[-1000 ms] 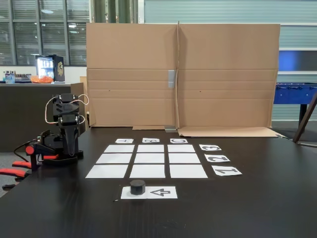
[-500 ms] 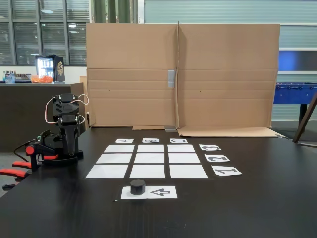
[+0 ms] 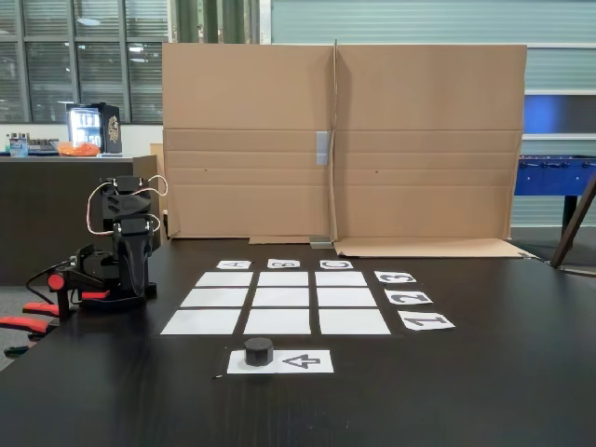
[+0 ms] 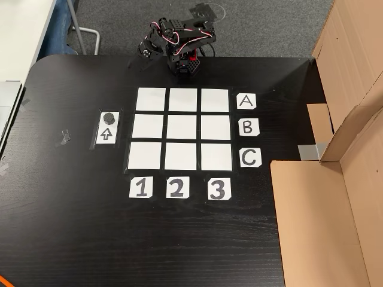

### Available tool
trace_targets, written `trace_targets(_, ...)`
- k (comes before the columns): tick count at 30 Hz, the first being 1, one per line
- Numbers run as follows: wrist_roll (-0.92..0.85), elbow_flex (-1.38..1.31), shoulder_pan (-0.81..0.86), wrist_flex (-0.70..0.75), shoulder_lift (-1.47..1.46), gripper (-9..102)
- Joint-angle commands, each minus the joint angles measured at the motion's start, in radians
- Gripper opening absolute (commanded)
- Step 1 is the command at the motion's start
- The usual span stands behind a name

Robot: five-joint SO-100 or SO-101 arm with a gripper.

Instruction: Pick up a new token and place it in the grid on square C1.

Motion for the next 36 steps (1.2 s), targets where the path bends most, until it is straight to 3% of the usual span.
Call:
trace_targets(1, -0.008, -0.138, -0.009, -0.011, -0.091, 25)
trace_targets(14, -0.017, -0.506, -0.023, 0.000, -0.488, 26)
trace_targets(25, -0.055, -0.762, -0.040, 0.000, -0.790, 33)
trace_targets(33, -0.092, -0.882, -0.081, -0.003, -0.969, 51)
trace_targets(36, -0.089, -0.911, -0.097, 0.000, -1.015, 52)
